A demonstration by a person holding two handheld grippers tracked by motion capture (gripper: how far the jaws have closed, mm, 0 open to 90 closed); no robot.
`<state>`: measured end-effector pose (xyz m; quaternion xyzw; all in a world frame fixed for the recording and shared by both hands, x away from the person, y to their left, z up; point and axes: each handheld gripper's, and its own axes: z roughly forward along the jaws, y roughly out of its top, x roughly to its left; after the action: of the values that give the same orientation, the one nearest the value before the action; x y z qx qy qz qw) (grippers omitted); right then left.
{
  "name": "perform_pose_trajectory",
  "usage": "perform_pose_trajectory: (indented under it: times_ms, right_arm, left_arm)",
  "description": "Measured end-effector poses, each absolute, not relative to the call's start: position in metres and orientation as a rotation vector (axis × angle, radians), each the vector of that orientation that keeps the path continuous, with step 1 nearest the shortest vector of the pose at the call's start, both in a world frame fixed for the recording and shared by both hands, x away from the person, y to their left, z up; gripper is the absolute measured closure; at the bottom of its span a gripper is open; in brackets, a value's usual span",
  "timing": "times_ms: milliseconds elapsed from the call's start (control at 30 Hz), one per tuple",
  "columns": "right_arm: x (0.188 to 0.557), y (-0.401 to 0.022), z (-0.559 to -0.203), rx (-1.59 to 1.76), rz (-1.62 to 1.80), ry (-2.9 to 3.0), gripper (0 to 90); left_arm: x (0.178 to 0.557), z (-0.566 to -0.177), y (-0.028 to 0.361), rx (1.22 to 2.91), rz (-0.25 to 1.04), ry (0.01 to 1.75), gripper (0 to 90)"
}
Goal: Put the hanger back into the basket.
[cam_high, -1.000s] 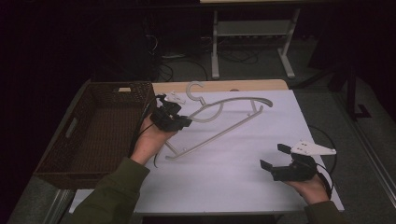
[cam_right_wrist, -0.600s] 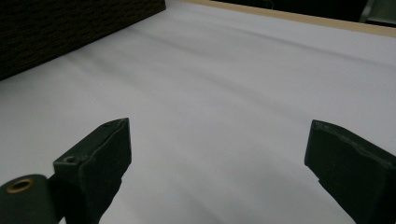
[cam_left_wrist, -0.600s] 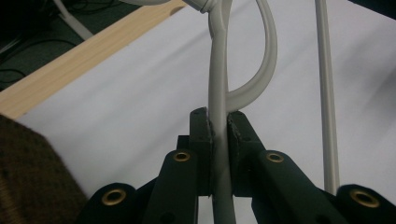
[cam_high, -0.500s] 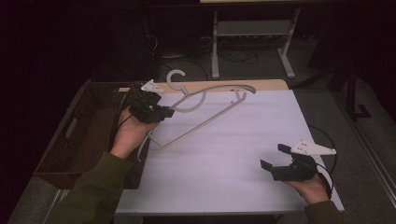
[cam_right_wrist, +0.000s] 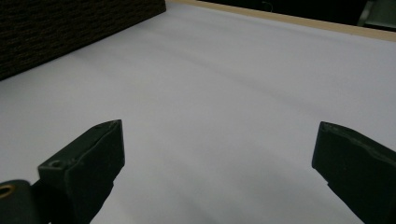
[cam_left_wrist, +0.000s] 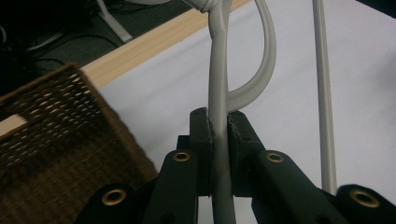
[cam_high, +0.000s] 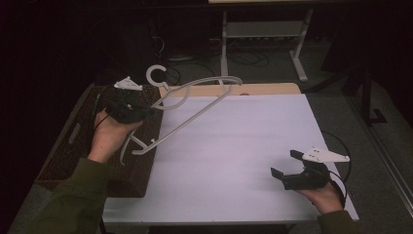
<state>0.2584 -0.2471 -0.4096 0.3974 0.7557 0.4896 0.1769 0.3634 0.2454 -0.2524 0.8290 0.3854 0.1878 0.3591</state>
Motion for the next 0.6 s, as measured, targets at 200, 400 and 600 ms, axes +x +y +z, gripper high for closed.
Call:
perform_pose_trajectory:
  times_ms: [200,400,600]
  right_arm:
    - [0.259,-0.248,-0.41,1.126,1.382,2.141,2.0]
    - [0.258,-0.247,-0.41,1.129,1.381,2.144,1.9]
    - [0.259,-0.247,-0.411,1.129,1.376,2.141,2.0]
  left_arm:
    - [0.363,-0.247,0.267,2.123,0.51,1.027,82.6]
    - [0.36,-0.243,0.295,2.096,0.546,1.072,82.6]
    - [0.357,-0.242,0.319,2.083,0.577,1.102,82.7]
